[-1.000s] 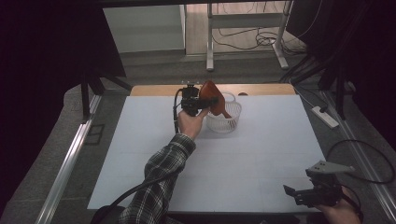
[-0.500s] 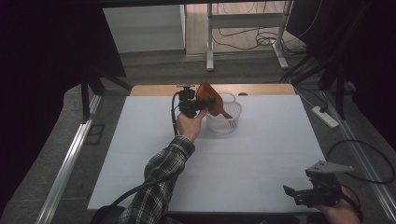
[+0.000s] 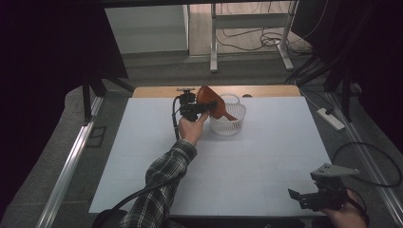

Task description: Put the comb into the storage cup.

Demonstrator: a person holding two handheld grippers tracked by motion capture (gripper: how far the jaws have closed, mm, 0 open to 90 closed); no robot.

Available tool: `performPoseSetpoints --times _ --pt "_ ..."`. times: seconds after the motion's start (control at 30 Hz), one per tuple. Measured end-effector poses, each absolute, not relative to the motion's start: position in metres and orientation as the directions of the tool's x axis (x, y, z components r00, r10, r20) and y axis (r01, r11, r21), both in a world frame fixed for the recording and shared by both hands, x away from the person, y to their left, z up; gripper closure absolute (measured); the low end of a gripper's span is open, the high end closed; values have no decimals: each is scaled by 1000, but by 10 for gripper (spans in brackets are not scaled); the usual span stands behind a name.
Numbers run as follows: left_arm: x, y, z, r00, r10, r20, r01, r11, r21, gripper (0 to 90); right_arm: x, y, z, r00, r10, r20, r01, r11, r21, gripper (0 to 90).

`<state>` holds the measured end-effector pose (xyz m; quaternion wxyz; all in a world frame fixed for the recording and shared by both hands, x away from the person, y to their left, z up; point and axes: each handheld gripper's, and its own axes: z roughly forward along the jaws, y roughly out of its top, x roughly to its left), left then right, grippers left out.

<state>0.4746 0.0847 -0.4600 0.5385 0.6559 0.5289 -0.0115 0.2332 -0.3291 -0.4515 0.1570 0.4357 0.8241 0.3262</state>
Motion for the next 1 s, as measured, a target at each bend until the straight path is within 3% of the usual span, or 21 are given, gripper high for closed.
performPoseSetpoints --times 1.0 --pt "477 89 -448 456 717 -527 720 50 692 402 233 -328 -452 -574 818 17 612 416 672 0"
